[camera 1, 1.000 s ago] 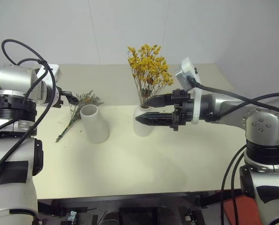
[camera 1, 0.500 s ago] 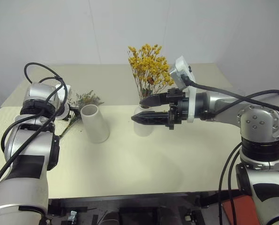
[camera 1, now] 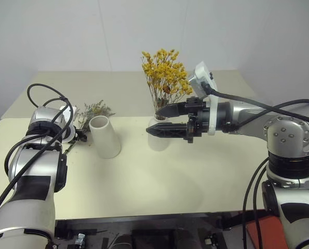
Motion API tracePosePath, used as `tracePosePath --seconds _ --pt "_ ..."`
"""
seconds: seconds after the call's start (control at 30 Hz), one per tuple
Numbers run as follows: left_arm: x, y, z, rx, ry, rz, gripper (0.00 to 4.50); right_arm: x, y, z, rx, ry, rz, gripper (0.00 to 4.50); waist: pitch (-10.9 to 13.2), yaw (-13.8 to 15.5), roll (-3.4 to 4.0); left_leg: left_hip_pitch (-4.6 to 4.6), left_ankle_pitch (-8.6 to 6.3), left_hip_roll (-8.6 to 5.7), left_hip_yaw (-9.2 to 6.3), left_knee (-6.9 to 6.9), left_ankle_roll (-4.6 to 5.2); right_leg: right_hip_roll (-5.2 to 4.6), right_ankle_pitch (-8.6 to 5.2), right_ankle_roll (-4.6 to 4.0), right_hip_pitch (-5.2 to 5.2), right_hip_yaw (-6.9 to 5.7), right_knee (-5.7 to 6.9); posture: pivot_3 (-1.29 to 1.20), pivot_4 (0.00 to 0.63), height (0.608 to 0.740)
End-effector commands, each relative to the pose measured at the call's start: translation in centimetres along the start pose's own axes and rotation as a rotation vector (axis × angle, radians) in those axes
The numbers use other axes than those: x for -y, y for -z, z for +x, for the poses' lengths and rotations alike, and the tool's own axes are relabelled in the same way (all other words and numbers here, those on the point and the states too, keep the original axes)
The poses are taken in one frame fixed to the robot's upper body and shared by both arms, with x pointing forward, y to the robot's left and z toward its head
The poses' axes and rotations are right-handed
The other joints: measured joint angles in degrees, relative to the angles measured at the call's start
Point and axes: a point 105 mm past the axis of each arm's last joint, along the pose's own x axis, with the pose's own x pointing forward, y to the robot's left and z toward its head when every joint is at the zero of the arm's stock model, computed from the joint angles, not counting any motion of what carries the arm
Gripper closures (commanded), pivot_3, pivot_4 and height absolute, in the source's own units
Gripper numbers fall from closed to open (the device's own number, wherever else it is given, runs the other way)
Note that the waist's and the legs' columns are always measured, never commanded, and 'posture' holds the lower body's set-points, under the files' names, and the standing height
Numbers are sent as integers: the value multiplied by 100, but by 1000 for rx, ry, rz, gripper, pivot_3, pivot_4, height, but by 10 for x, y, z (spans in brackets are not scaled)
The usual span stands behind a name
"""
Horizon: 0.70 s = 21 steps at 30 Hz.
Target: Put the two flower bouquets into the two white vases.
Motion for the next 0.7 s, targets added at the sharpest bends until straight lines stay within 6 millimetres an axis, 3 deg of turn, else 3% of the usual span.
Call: tracePosePath --seconds 0.03,0.3,0.53,0.7 --pt "-11 9 3 -22 -38 -12 2115 -4 -12 -8 27 10 -48 0 0 -3 0 1 0 0 0 0 0 0 0 0 0 0 0 0 150 740" --pt "-10 5 0 -9 -22 -18 4480 -4 -10 -10 19 15 -46 0 0 -19 0 4 0 1 1 0 0 2 0 0 0 1 2 0 150 740" --pt "-14 -19 -19 68 -29 -20 4480 -3 -7 -12 17 23 -41 0 0 -15 0 2 0 1 0 0 0 2 0 0 0 0 1 0 150 740" --pt "-5 -67 -55 258 18 13 4480 -2 -6 -13 19 27 -38 0 0 3 -1 -6 0 1 -2 0 0 0 0 0 -1 -4 0 0 150 740"
